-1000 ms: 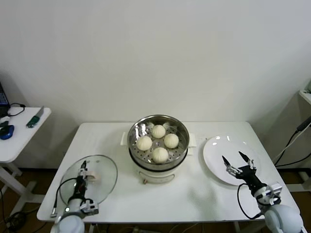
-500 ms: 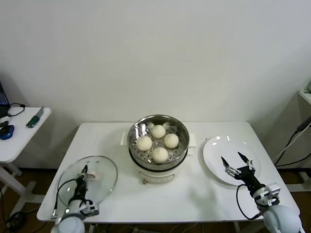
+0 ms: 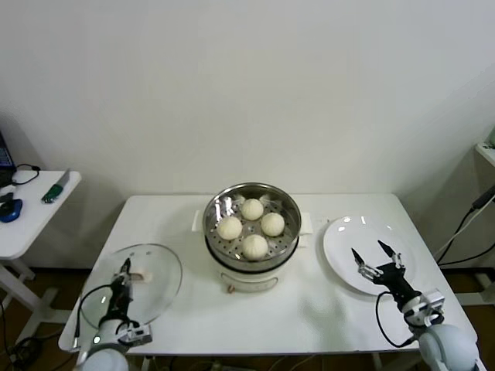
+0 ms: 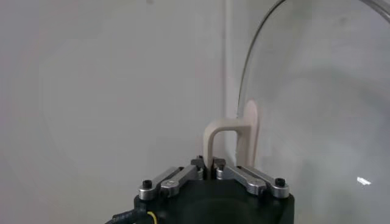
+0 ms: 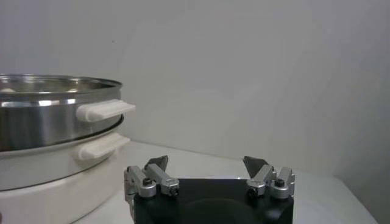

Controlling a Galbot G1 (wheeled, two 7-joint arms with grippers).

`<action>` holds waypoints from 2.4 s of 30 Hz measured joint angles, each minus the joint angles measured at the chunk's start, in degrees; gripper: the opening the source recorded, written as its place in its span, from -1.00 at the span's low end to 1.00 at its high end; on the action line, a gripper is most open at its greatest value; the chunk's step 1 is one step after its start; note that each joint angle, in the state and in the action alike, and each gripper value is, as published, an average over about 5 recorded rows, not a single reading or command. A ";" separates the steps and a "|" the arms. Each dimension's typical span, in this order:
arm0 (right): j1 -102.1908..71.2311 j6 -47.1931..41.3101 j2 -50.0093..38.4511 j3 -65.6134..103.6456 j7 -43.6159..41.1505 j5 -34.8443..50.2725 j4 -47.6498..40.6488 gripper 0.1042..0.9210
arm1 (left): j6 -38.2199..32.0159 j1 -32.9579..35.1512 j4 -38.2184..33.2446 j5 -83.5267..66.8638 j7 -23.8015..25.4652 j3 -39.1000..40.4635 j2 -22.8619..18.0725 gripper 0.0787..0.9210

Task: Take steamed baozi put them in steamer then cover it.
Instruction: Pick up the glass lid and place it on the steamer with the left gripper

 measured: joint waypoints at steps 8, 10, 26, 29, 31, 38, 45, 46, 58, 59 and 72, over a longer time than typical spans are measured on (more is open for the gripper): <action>1.20 0.02 -1.02 -0.73 0.15 -0.39 -0.72 0.76 | 6.31 3.07 -9.60 -1.11 0.00 1.14 2.56 -0.82; 1.46 0.03 -1.39 -0.90 0.17 -0.44 -0.93 0.76 | 8.29 3.38 -11.83 -1.43 -0.06 1.67 3.59 -0.82; 3.68 -0.01 -1.95 -2.49 0.62 -1.70 -2.52 0.76 | 24.10 -4.37 -23.05 -6.46 7.24 12.04 16.17 -0.82; 4.17 -0.02 -1.67 -2.75 0.70 -2.11 -2.92 0.76 | 26.16 -8.53 -23.38 -6.50 9.64 16.36 17.60 -0.82; 4.38 0.04 -1.45 -2.81 0.73 -2.39 -3.21 0.76 | 27.24 -11.70 -23.33 -6.12 11.34 19.47 17.94 -0.82; 4.30 0.46 -1.01 -2.35 0.75 -3.22 -4.07 0.76 | 29.76 -22.13 -20.97 -2.58 17.07 30.13 15.29 -0.82; 3.70 1.06 -0.93 -1.24 0.71 -3.63 -4.63 0.76 | 30.04 -29.18 -16.52 1.75 20.94 38.25 9.28 -0.82; 3.58 1.16 -0.93 -1.05 0.69 -3.69 -4.67 0.76 | 30.05 -29.86 -15.79 2.37 21.33 39.13 8.21 -0.82; 2.10 2.05 -0.85 1.13 0.39 -3.92 -4.91 0.76 | 30.03 -34.92 -7.03 8.86 23.93 44.16 -3.81 -0.82; 2.00 2.12 -0.81 1.26 0.38 -3.94 -4.95 0.76 | 30.03 -35.06 -6.37 9.34 24.03 44.21 -4.62 -0.82; 1.65 2.54 -0.40 2.06 0.25 -4.12 -5.25 0.76 | 30.01 -36.46 0.32 14.21 24.88 43.38 -9.97 -0.82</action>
